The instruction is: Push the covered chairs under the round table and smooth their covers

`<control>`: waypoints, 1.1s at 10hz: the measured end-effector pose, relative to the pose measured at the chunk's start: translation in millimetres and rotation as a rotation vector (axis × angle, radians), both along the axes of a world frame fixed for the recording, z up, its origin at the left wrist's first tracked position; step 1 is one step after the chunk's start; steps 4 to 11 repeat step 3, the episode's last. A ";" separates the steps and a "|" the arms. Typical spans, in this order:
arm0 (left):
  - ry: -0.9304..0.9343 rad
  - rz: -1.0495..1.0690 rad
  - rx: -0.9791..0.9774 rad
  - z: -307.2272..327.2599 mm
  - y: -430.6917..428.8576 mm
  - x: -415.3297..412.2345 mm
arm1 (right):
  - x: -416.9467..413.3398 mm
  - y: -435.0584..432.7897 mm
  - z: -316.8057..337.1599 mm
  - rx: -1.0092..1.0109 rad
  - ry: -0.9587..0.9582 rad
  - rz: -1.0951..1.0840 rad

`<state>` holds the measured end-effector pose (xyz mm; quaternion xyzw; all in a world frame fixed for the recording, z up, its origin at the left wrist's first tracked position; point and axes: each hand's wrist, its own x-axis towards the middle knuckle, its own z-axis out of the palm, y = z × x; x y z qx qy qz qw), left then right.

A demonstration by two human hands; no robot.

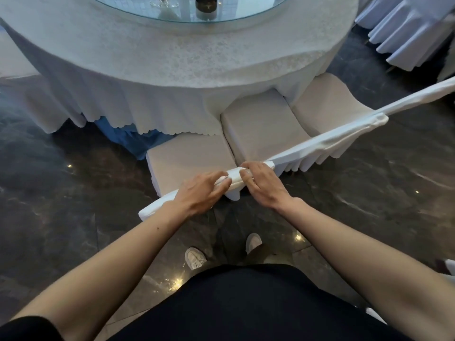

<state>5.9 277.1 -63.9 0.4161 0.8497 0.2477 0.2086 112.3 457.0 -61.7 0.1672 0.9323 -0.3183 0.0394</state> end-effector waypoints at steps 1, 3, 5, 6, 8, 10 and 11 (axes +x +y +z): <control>-0.048 -0.033 0.029 6.5 14.0 1.2 | 4.4 7.2 5.6 -0.042 -0.008 -0.046; 0.070 -0.084 0.096 25.3 78.1 13.4 | 13.8 60.2 20.1 0.009 0.076 -0.104; 0.070 -0.084 0.096 25.3 78.1 13.4 | 13.8 60.2 20.1 0.009 0.076 -0.104; 0.070 -0.084 0.096 25.3 78.1 13.4 | 13.8 60.2 20.1 0.009 0.076 -0.104; 0.070 -0.084 0.096 25.3 78.1 13.4 | 13.8 60.2 20.1 0.009 0.076 -0.104; 0.070 -0.084 0.096 25.3 78.1 13.4 | 13.8 60.2 20.1 0.009 0.076 -0.104; 0.070 -0.084 0.096 25.3 78.1 13.4 | 13.8 60.2 20.1 0.009 0.076 -0.104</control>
